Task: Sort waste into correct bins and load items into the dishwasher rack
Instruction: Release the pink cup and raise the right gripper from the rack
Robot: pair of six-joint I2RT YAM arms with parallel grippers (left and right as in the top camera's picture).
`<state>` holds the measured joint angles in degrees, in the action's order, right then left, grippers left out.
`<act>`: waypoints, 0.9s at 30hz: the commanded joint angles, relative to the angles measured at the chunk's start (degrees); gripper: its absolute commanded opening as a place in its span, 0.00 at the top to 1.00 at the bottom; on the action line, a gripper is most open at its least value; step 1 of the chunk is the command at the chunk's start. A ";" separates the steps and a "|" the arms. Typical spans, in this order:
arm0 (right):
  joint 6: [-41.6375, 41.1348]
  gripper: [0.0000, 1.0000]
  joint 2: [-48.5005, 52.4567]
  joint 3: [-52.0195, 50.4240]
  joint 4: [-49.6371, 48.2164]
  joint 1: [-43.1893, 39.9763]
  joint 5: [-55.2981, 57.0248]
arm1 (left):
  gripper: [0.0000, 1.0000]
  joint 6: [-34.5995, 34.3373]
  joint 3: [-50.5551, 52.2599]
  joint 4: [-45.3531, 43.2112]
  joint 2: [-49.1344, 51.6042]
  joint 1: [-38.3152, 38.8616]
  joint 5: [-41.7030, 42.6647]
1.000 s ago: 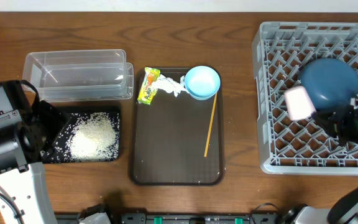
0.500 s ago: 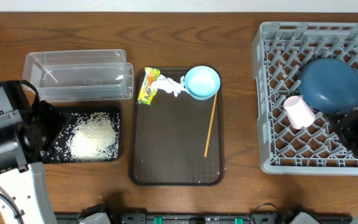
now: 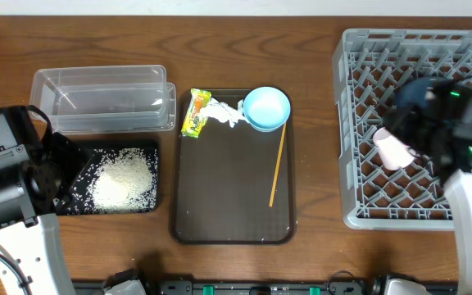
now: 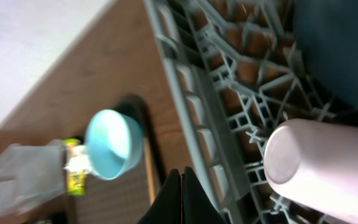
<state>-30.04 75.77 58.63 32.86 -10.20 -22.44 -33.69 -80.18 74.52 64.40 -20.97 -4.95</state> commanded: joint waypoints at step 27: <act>-4.57 0.99 9.20 10.23 19.10 2.89 27.91 | 0.08 -0.48 -0.68 0.00 -0.04 -0.35 -1.11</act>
<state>-34.13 85.17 64.79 49.41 -7.20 -0.19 -33.69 -80.18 74.52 64.40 -20.97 -4.95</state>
